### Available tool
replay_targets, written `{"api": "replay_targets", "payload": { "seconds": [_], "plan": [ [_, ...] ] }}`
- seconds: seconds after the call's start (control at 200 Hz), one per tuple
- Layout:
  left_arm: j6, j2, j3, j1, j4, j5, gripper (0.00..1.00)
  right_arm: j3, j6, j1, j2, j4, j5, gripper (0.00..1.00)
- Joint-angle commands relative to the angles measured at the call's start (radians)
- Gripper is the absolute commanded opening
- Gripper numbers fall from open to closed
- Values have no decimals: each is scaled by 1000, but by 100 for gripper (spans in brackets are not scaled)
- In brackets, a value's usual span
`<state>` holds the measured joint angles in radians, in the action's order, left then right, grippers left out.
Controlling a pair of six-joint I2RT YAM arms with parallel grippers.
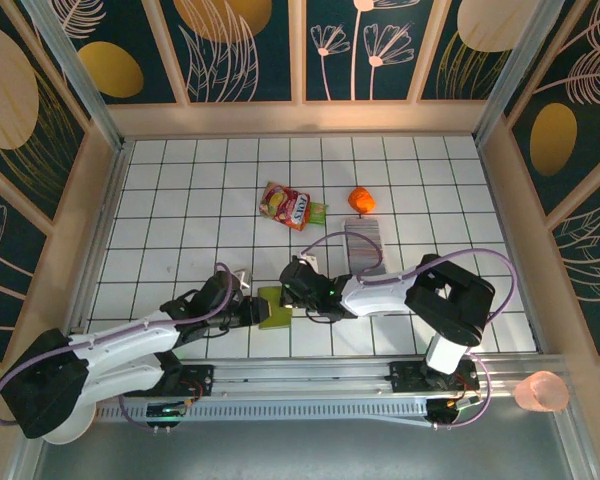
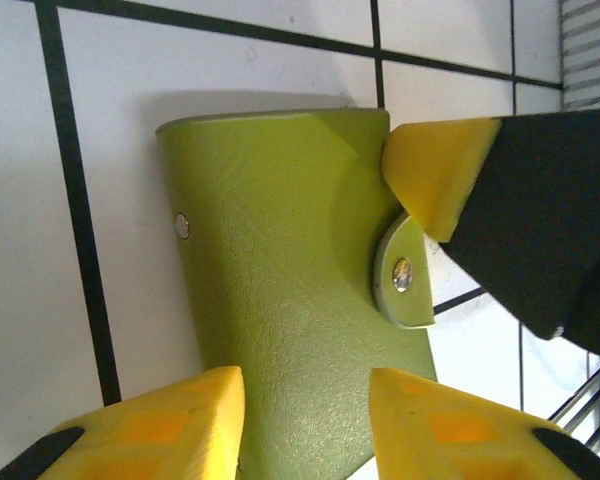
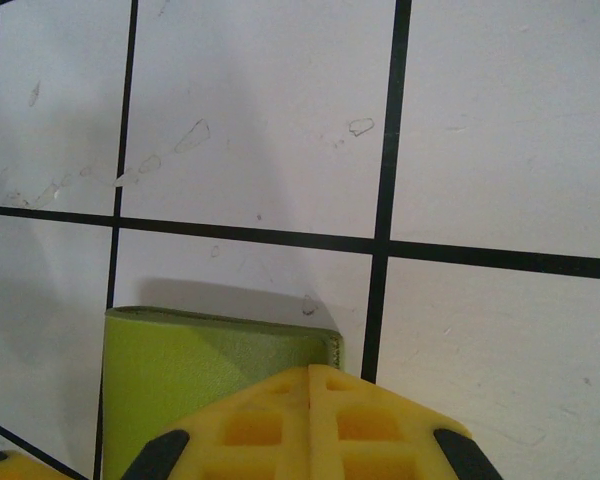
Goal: Put the credit cards into the card holder
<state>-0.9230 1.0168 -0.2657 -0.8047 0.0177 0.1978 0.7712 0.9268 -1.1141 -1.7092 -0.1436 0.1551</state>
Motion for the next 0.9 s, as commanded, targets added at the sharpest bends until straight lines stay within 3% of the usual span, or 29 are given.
{"api": "replay_targets", "payload": {
  "seconds": [0.0,0.646,0.896],
  "plan": [
    [-25,-48,24,-5,-29,-38,40,-48,21,-1,-17,91,12,0],
    [-52,-12,56,-14,107,16,36,-66,82,-30,-6,73,46,0],
    [-44,55,48,-13,135,24,40,-95,111,-36,10,36,46,0]
  ]
}}
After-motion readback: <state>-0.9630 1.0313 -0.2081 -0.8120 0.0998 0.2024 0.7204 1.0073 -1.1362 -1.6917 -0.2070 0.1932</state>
